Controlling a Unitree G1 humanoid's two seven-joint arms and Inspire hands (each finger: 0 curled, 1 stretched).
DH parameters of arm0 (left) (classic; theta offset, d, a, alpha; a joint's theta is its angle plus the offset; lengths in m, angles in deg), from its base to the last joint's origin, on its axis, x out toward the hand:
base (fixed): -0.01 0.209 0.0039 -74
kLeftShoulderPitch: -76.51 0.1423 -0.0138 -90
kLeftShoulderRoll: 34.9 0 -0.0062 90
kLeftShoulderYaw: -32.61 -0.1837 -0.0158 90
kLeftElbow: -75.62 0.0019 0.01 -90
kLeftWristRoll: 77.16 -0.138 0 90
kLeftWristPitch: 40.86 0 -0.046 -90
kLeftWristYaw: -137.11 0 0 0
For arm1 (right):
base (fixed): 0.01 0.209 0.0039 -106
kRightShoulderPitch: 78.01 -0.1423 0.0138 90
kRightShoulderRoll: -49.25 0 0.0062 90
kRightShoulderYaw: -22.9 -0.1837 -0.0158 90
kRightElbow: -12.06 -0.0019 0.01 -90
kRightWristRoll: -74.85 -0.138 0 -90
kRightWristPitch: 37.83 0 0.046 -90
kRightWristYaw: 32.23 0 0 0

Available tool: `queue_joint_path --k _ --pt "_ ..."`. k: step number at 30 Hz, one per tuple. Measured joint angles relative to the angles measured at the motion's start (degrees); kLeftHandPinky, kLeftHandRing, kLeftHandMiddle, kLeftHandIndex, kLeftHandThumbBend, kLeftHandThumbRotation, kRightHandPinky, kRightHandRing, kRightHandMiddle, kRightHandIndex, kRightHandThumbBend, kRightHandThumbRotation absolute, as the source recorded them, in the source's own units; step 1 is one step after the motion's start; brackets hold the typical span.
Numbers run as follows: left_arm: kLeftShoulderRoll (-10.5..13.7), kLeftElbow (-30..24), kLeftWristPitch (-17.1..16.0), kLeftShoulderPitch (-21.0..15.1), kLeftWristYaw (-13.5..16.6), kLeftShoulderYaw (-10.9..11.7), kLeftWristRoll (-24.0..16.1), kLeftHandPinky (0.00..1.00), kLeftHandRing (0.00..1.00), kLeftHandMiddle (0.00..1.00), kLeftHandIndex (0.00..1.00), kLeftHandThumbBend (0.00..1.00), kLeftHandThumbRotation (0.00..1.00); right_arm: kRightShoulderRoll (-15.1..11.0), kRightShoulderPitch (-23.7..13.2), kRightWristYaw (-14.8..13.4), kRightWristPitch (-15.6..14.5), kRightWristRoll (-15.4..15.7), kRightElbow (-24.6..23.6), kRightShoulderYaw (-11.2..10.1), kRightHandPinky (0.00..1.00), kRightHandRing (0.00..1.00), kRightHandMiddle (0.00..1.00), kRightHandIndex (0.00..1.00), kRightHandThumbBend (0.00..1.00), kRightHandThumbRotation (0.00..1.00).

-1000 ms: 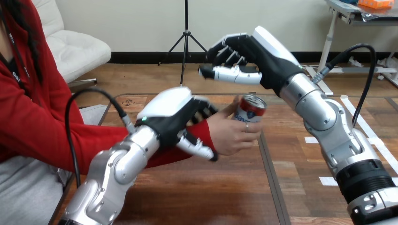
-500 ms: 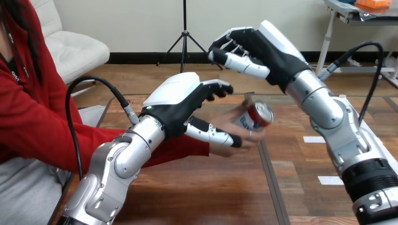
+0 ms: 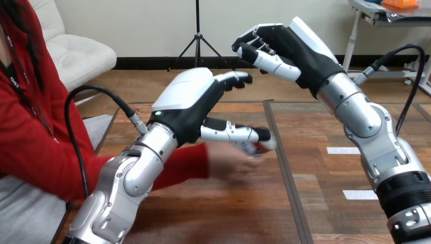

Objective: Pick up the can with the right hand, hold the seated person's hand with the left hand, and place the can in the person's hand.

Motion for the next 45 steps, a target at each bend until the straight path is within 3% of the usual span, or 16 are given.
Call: queue_joint_path --k 8,13,21,29,38,45 --pt "-0.02 -0.08 -1.09 1.32 2.38 0.67 2.12 0.79 0.87 0.89 0.90 1.00 0.93 -0.76 2.29 0.19 2.42 -2.19 -2.17 -0.60 0.65 0.71 0.70 0.70 1.00 1.00" --pt "-0.04 -0.38 -2.25 3.13 3.29 1.78 4.33 0.76 0.89 0.90 0.92 0.98 0.97 -0.80 5.14 0.19 3.30 -4.09 -4.97 -1.71 0.70 0.74 0.73 0.72 1.00 1.00" --pt "-0.14 -1.52 -3.18 6.67 3.78 4.01 8.80 0.72 0.89 0.90 0.92 0.91 0.98 -0.86 11.33 0.22 2.81 -7.18 -11.28 -3.70 0.74 0.76 0.76 0.75 1.00 1.00" --pt "-0.74 -2.68 -6.28 11.16 4.06 6.85 15.62 0.70 0.87 0.89 0.90 0.83 0.97 -0.79 18.56 0.21 2.95 -11.37 -16.83 -5.93 0.71 0.76 0.76 0.77 1.00 1.00" --pt "-1.63 -5.68 -9.56 17.07 4.00 9.39 23.08 0.60 0.77 0.80 0.81 0.81 0.95 -0.28 27.03 0.21 5.51 -14.89 -22.07 -8.12 0.67 0.75 0.77 0.78 1.00 1.00" --pt "-2.50 -7.30 -14.59 21.62 3.83 11.33 28.28 0.44 0.59 0.64 0.67 0.61 0.97 0.81 33.95 0.77 8.62 -18.25 -25.38 -9.17 0.70 0.77 0.79 0.81 0.99 1.00"
